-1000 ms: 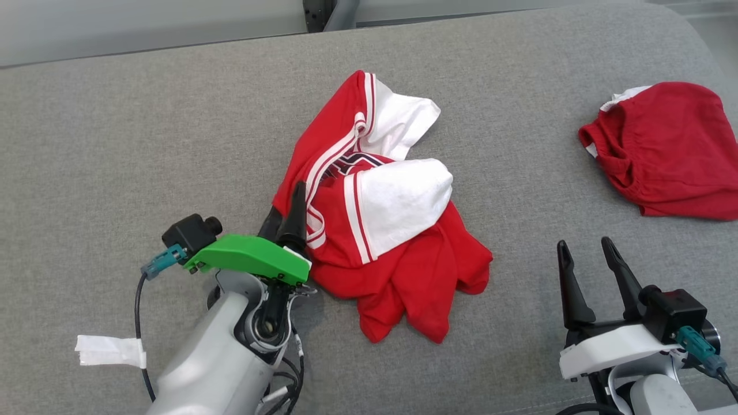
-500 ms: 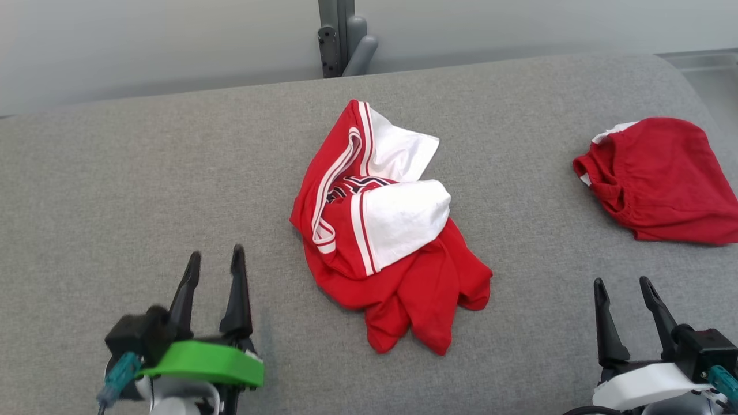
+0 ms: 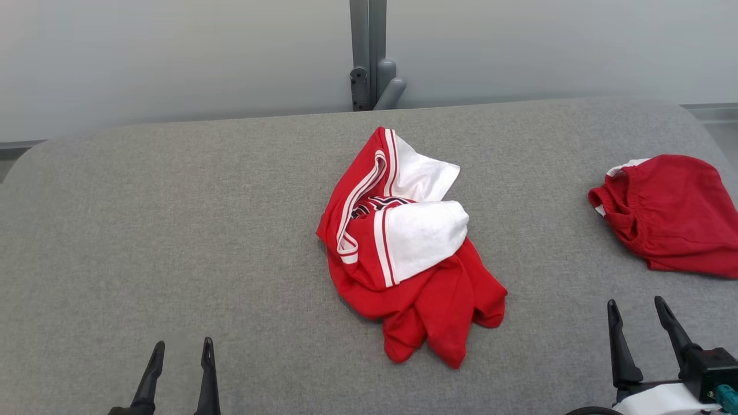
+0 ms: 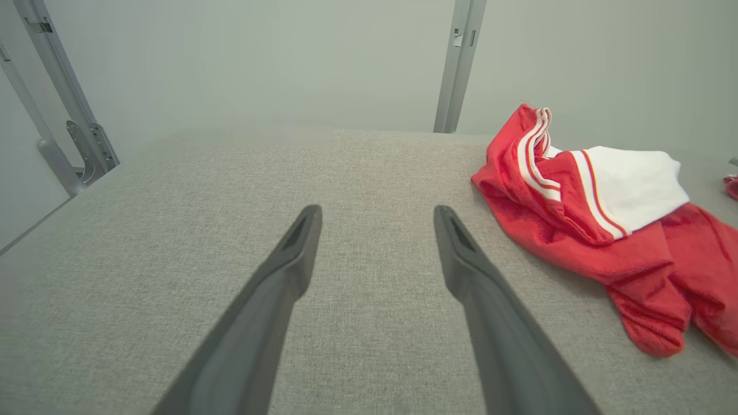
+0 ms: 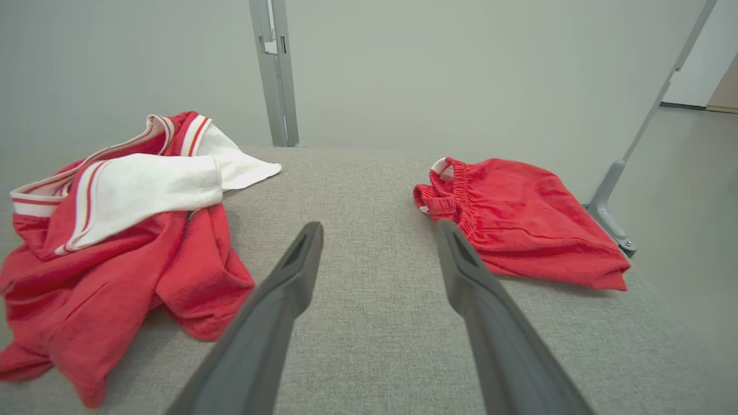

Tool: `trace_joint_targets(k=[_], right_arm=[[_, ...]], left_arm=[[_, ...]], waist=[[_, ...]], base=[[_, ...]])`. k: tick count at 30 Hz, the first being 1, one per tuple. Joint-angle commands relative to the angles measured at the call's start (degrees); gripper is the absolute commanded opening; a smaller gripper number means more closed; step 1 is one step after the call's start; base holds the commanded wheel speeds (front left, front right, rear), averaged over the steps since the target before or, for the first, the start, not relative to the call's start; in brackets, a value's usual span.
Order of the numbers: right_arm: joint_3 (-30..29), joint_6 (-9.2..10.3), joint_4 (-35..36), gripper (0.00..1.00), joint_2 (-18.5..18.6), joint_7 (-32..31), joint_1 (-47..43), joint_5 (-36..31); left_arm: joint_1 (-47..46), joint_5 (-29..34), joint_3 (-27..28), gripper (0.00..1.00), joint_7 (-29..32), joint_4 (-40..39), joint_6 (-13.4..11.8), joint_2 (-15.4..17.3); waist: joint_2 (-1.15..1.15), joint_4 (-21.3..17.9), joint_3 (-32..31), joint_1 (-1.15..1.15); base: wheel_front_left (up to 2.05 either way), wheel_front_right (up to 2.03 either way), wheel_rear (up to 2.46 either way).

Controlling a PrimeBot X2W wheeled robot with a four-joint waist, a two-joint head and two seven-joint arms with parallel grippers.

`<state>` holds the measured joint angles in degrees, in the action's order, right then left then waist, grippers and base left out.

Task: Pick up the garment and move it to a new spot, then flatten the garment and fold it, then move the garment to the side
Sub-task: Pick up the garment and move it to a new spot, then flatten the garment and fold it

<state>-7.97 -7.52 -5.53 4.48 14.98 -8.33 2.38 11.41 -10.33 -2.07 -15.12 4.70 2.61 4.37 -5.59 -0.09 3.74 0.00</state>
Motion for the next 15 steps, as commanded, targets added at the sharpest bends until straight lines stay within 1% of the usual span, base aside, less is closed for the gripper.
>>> trace_joint_targets(k=[1, 5, 8, 11, 15], right_arm=[[0.5, 0.07, -0.7, 1.0, 0.7, 0.1, -1.2, 0.0], [1.5, 0.07, -1.4, 1.0, 1.5, 0.1, -0.9, 0.6], [3.4, 0.07, -2.0, 1.0, 1.8, 0.1, -0.8, 1.7], [6.4, 0.07, -2.5, 1.0, 2.9, 0.1, -0.3, 3.4], [7.0, 0.07, -2.7, 1.0, 3.1, 0.1, 0.1, 4.2]], left_arm=[[1.1, 1.0, 0.5, 1.0, 0.0, 0.3, 0.6, -0.1], [1.6, 1.8, 2.3, 1.0, 0.0, 0.5, 1.5, -0.6], [1.8, 1.9, 3.2, 1.0, 0.0, 0.6, 1.9, -0.9], [1.8, 2.0, 3.5, 1.0, 0.0, 0.7, 2.2, -1.1], [1.4, 2.0, 3.5, 1.0, 0.0, 0.9, 2.6, -1.3]], waist=[[0.01, 0.5, -0.5, 0.0], [0.01, 0.6, -1.0, 0.0], [0.01, 0.6, -1.1, 0.0], [0.01, 0.7, -1.2, 0.0], [0.01, 1.0, -1.1, 0.0]], base=[[0.0, 0.0, 0.0], [0.0, 0.0, 0.0], [0.0, 0.0, 0.0], [0.0, 0.0, 0.0], [0.0, 0.0, 0.0]])
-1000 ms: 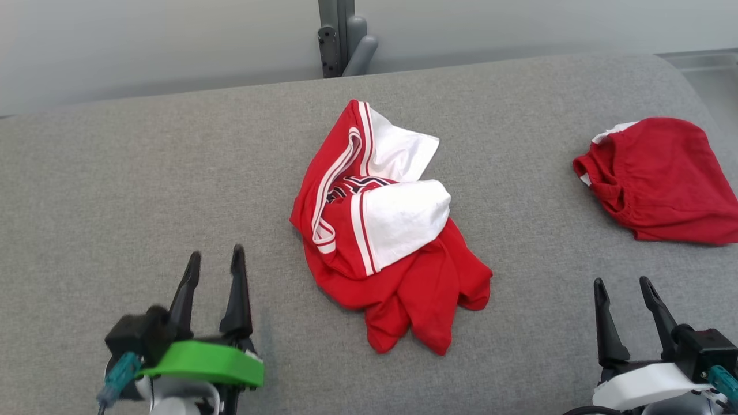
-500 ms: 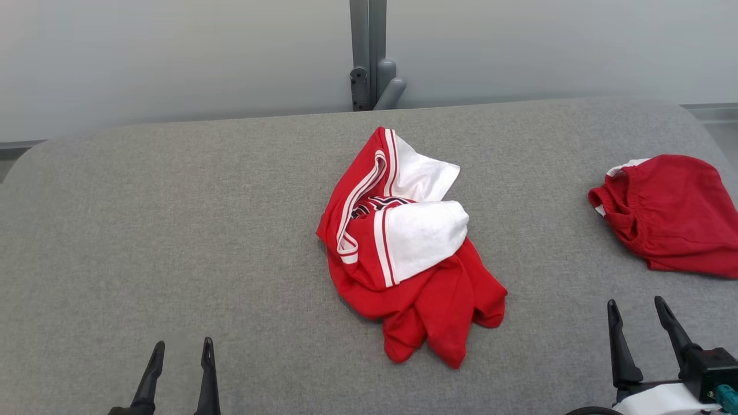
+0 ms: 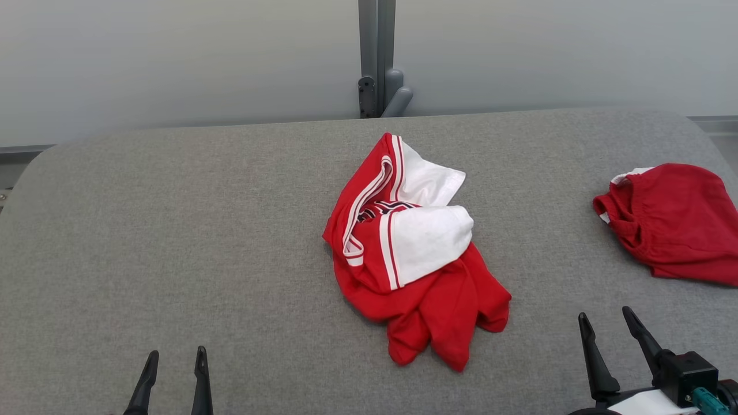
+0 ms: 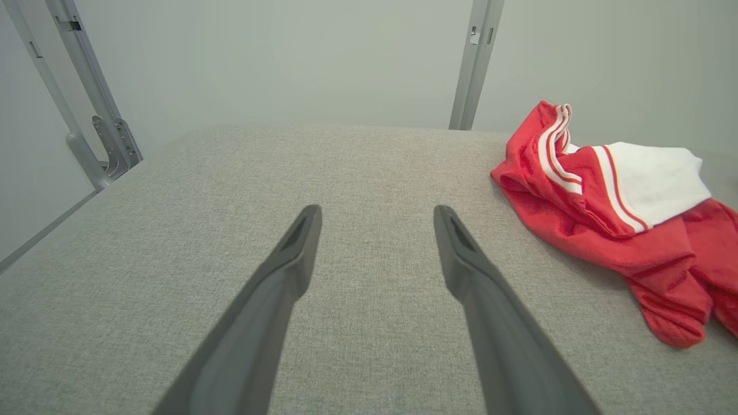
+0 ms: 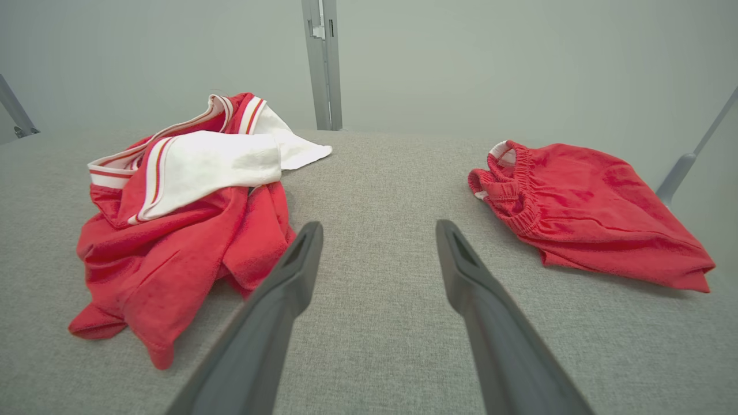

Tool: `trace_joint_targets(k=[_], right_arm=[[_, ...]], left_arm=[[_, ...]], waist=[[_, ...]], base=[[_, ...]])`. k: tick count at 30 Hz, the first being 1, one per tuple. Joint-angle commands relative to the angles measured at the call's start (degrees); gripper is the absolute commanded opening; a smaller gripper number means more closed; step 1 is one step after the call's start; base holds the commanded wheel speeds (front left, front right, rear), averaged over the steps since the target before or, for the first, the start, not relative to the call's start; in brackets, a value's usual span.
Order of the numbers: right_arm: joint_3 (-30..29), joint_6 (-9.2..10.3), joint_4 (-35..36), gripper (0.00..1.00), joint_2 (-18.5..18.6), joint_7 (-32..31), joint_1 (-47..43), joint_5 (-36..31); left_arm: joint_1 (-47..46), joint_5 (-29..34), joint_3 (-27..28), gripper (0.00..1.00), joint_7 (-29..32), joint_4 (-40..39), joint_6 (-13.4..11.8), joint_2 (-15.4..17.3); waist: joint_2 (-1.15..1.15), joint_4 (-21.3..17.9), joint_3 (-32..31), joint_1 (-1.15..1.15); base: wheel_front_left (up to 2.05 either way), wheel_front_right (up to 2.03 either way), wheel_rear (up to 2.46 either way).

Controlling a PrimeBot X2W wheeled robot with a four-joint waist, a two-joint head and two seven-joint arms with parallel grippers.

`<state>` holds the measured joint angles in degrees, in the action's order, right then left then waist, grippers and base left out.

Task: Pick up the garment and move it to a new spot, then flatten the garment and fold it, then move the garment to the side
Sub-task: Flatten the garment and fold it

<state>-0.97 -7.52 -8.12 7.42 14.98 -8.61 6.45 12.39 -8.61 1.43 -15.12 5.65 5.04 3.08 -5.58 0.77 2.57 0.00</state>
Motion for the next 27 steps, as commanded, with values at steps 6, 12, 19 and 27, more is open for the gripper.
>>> trace_joint_targets(k=[6, 12, 19, 27], right_arm=[[0.5, 0.07, 0.1, 1.0, 0.4, 0.1, 0.8, 0.8], [0.1, 0.07, 0.7, 1.0, 1.1, 0.1, 2.1, 1.0], [0.2, 0.07, 1.2, 1.0, 1.4, 0.1, 5.0, 1.5], [0.2, 0.07, 0.9, 1.0, -0.3, 0.1, 7.9, 2.4]], left_arm=[[-0.6, -1.4, 0.0, 1.0, 0.0, 0.2, 0.3, -0.2], [-6.0, -6.2, -4.8, 1.0, 0.0, 0.8, -0.9, -0.2], [-17.9, -12.8, -16.8, 1.0, 0.0, 8.4, -3.3, -0.2], [-30.4, -17.6, -26.7, 1.0, 2.2, 23.4, -8.4, 0.0]], waist=[[0.0, 0.1, 0.7, 0.0], [0.0, -1.2, 2.9, 0.0], [0.0, -5.2, 7.4, 0.0], [0.0, -10.0, 11.5, 0.0]], base=[[0.0, 0.0, 0.0], [0.0, 0.0, 0.0], [0.0, 0.0, 0.0], [0.0, 0.0, 0.0]])
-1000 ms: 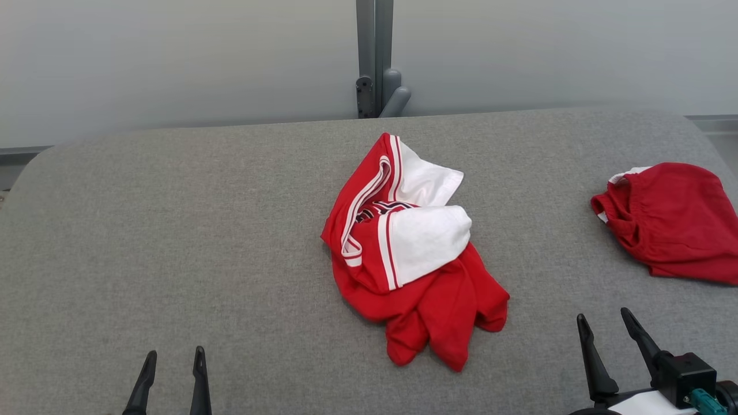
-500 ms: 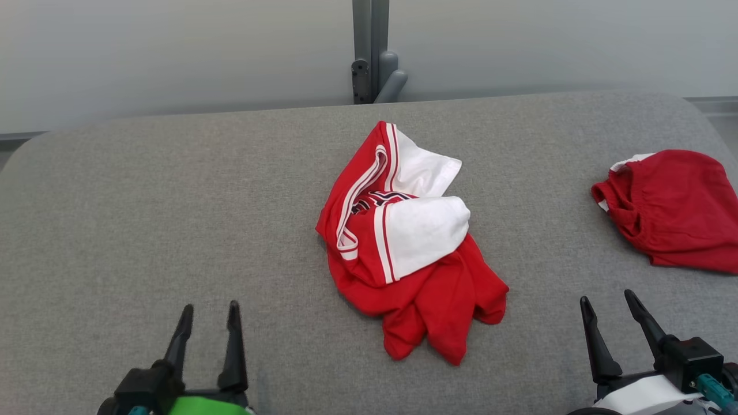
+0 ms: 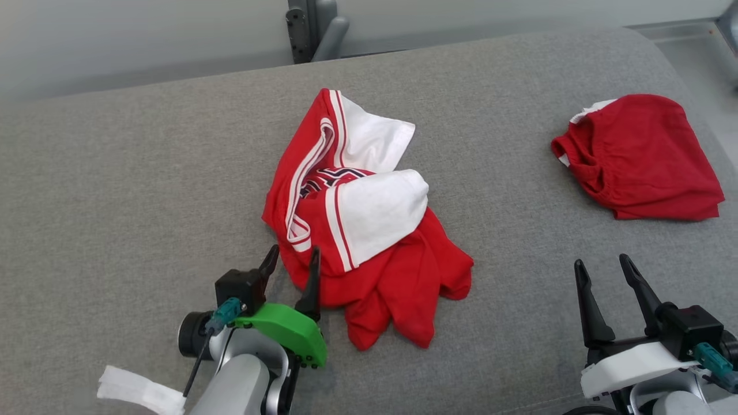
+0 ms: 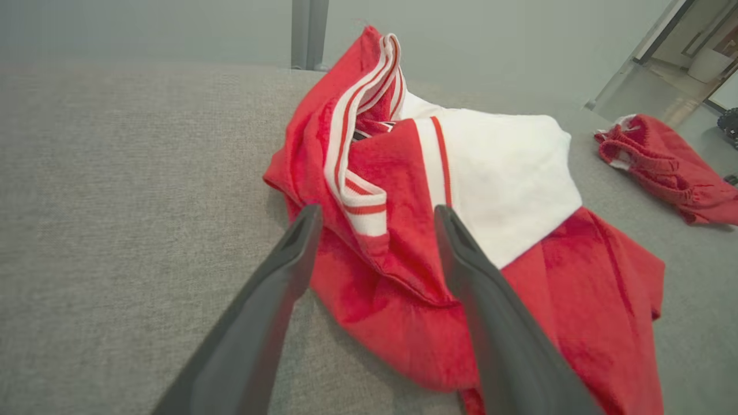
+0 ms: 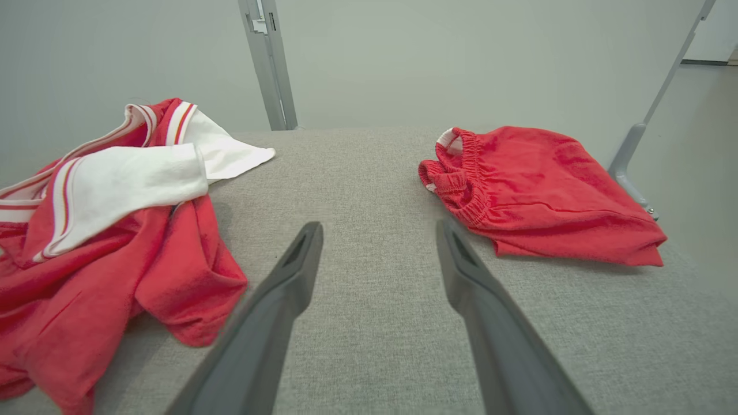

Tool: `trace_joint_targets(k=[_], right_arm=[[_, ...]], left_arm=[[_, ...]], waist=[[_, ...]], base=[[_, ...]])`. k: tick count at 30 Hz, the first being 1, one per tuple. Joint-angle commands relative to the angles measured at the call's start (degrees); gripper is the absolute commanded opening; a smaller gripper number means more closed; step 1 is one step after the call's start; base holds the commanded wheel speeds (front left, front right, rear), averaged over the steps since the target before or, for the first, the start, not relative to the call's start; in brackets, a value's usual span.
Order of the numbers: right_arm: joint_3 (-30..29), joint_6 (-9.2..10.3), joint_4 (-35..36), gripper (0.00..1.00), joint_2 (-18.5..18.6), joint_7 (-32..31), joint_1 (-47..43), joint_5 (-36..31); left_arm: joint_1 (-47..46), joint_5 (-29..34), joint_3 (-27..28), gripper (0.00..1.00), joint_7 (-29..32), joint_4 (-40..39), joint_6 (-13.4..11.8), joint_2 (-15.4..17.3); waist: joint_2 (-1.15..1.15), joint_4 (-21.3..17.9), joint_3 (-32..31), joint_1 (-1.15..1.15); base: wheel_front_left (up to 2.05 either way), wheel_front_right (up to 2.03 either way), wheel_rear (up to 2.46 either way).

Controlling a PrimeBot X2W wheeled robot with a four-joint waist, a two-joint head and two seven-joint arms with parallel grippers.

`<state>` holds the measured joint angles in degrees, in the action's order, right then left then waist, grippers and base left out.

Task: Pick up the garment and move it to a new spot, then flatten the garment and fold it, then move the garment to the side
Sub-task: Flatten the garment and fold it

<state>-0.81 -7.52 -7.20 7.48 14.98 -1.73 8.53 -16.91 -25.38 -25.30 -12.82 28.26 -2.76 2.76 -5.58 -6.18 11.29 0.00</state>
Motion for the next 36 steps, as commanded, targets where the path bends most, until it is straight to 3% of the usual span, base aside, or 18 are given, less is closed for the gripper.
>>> trace_joint_targets(k=[1, 8, 10, 17, 24, 30, 36], right_arm=[[0.1, 0.07, -0.1, 1.0, -0.4, 0.1, 1.2, 0.4], [-0.5, 0.07, -0.5, 1.0, -1.0, 0.1, 1.2, 0.7], [-0.7, 0.07, -0.5, 1.0, -1.1, 0.1, 1.3, 0.8], [-1.2, 0.07, -0.6, 1.0, -1.2, 0.1, 1.5, 0.8], [-1.7, 0.07, -0.9, 1.0, -1.0, 0.1, 0.2, 0.7], [-1.7, 0.07, -1.1, 1.0, -0.9, 0.1, -0.5, 0.7], [-1.0, 0.07, -1.1, 1.0, -1.0, 0.1, -0.2, 0.9]], left_arm=[[-2.3, -1.0, -0.4, 1.0, -0.2, 2.3, -1.3, 0.3], [-6.5, -3.0, -1.2, 1.0, -1.4, 10.1, -4.7, 0.3], [-6.9, -3.7, -1.5, 0.02, -1.8, 11.0, -4.6, 0.2], [-7.8, -5.0, 0.4, 0.0, -2.4, 9.5, -4.7, 0.2], [-5.7, -9.5, 3.1, 0.0, 1.1, 0.8, -1.5, 2.7], [-8.7, -13.3, 5.6, 0.0, 13.6, -14.5, 1.1, 11.3], [-14.0, -20.9, 10.9, 0.0, 29.1, -28.4, 0.6, 19.5]], waist=[[-0.01, -3.5, 3.1, 0.0], [-0.01, -5.1, 4.0, 0.0], [-0.01, -5.2, 4.1, 0.0], [-0.01, -4.5, 4.2, 0.0], [-0.01, -3.0, 3.3, 0.0], [-0.01, -1.9, 2.0, 0.0], [-0.01, -2.1, 0.9, 0.0]], base=[[0.0, 0.0, 0.0], [0.0, 0.0, 0.0], [0.0, 0.0, 0.0], [0.0, 0.0, 0.0], [0.0, 0.0, 0.0], [0.0, 0.0, 0.0], [0.0, 0.0, 0.0]])
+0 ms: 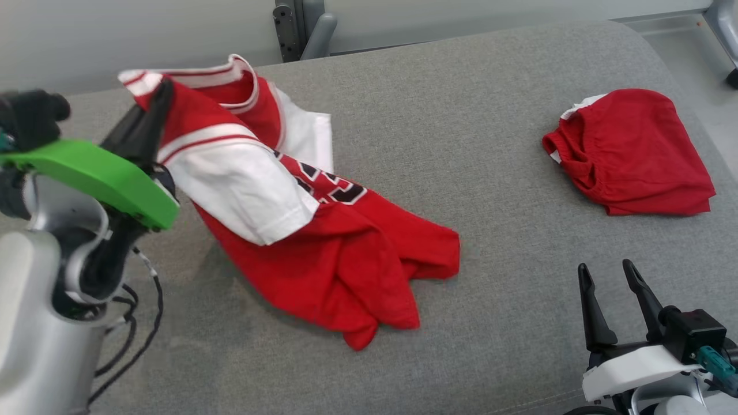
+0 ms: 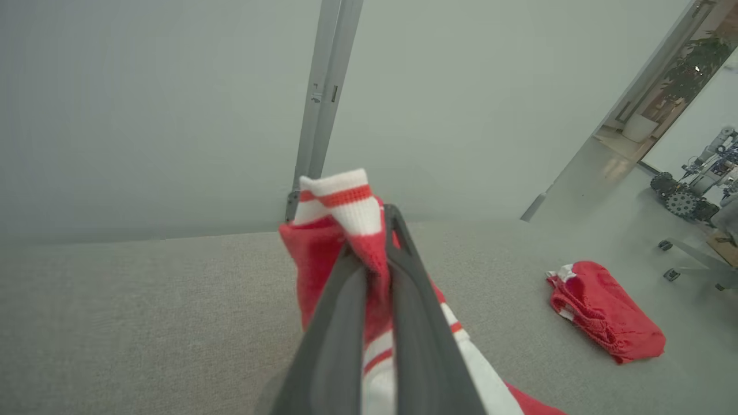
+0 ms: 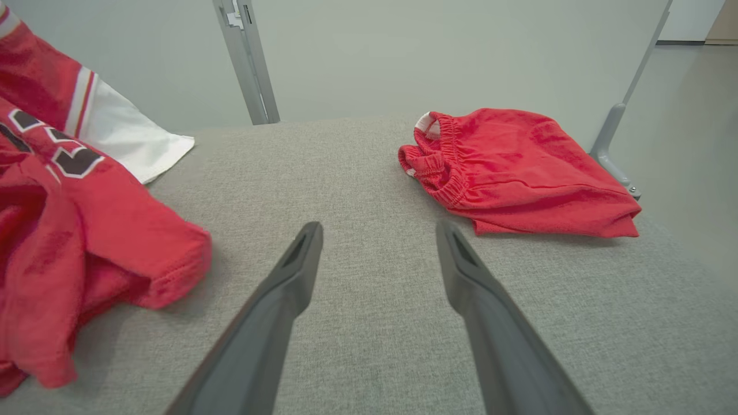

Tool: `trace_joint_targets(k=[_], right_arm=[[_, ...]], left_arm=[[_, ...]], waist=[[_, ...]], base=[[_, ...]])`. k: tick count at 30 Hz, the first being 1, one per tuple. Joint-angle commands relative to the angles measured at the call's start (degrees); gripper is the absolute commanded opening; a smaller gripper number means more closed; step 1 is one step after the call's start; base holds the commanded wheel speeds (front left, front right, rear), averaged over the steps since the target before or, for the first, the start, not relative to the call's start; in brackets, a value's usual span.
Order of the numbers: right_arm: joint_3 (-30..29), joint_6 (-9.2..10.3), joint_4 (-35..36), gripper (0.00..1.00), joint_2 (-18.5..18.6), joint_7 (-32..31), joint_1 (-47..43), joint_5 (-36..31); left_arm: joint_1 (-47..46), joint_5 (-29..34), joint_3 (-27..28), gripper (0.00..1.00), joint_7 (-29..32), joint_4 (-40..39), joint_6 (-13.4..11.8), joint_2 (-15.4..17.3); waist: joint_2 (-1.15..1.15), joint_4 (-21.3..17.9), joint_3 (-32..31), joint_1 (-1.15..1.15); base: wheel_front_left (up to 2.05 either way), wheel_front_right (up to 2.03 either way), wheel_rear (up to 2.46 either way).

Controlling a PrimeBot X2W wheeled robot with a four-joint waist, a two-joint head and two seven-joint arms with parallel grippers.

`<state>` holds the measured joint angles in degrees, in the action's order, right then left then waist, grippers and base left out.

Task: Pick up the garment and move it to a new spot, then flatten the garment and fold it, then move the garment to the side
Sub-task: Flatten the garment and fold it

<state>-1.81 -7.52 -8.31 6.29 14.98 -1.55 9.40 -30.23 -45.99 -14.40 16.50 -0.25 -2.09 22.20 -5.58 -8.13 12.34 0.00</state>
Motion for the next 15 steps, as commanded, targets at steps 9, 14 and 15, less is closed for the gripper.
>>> trace_joint_targets(k=[9, 14, 15], right_arm=[[0.1, 0.07, -0.6, 1.0, -0.8, 0.1, -0.7, 0.6], [0.0, 0.07, -0.9, 1.0, -1.1, 0.1, -0.6, 0.8], [0.1, 0.07, -1.0, 1.0, -1.2, 0.1, -0.3, 0.9]], left_arm=[[-10.2, -11.1, 3.9, 0.0, 19.1, -8.2, -0.7, 7.7], [-15.7, -14.5, 1.6, 0.0, 24.3, -8.7, -1.6, 5.4], [-16.5, -15.0, 0.4, 0.0, 25.1, -8.2, -1.7, 4.4]], waist=[[0.0, -1.7, -1.1, 0.0], [0.0, -2.1, -0.9, 0.0], [0.0, -2.1, -0.7, 0.0]], base=[[0.0, 0.0, 0.0], [0.0, 0.0, 0.0], [0.0, 0.0, 0.0]])
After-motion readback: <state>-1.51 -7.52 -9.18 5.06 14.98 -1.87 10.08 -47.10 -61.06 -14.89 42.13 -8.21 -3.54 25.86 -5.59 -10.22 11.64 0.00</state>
